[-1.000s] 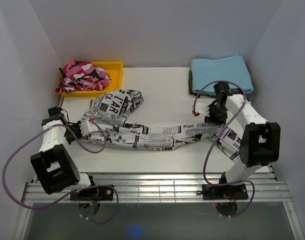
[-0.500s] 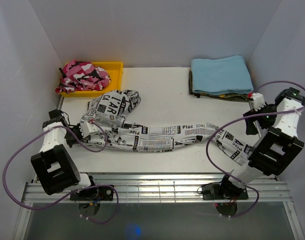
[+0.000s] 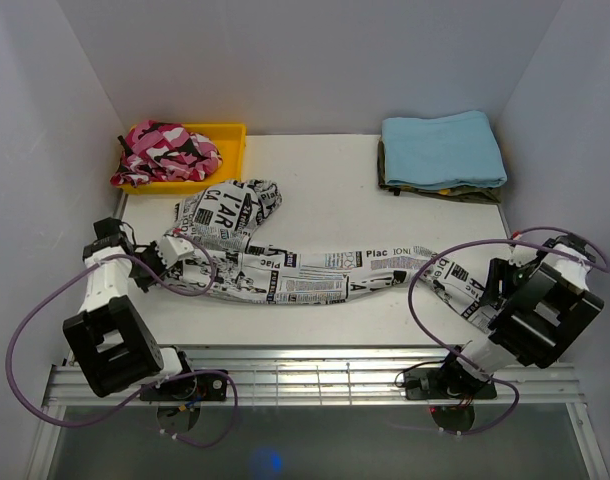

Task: Fold and stack the trousers
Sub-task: Flatten the trousers out

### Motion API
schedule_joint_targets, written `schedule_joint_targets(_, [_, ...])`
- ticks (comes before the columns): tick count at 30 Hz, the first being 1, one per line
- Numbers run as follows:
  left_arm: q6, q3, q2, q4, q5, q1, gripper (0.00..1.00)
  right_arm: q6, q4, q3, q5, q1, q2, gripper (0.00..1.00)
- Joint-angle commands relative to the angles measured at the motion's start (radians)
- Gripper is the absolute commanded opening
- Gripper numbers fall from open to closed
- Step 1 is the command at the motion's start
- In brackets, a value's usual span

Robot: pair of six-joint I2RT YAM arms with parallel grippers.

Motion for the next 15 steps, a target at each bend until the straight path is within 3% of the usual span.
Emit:
schedule_joint_targets(1, [-0.046, 0.015, -0.056, 0.009, 0.084, 0.003, 0.00, 0.088, 0.111, -0.031, 0.075, -0.004, 0.060, 0.66])
schedule_joint_targets(9, [-0.061, -0.037, -0.132, 0.050, 0.059, 0.003, 0.00, 0.087, 0.174, -0.080, 0.129, -0.004, 0.155, 0.66])
schedule_joint_targets(11, [-0.090, -0.034, -0.121, 0.055, 0.055, 0.003, 0.00, 0.058, 0.189, -0.098, 0.129, -0.004, 0.169, 0.60])
schedule_joint_targets(12, [-0.099, -0.022, -0.113, 0.052, 0.056, 0.003, 0.00, 0.041, 0.193, -0.103, 0.126, -0.004, 0.190, 0.39])
schedule_joint_targets(13, [-0.109, -0.013, -0.107, 0.049, 0.058, 0.003, 0.00, 0.023, 0.194, -0.098, 0.120, -0.002, 0.201, 0.27])
schedule_joint_targets(14, [-0.139, -0.004, -0.099, 0.052, 0.058, 0.003, 0.00, -0.015, 0.197, -0.087, 0.124, -0.004, 0.212, 0.08])
schedule_joint_targets(15, [-0.156, 0.024, -0.096, 0.050, 0.058, 0.003, 0.00, -0.037, 0.191, -0.048, 0.127, -0.008, 0.230, 0.08])
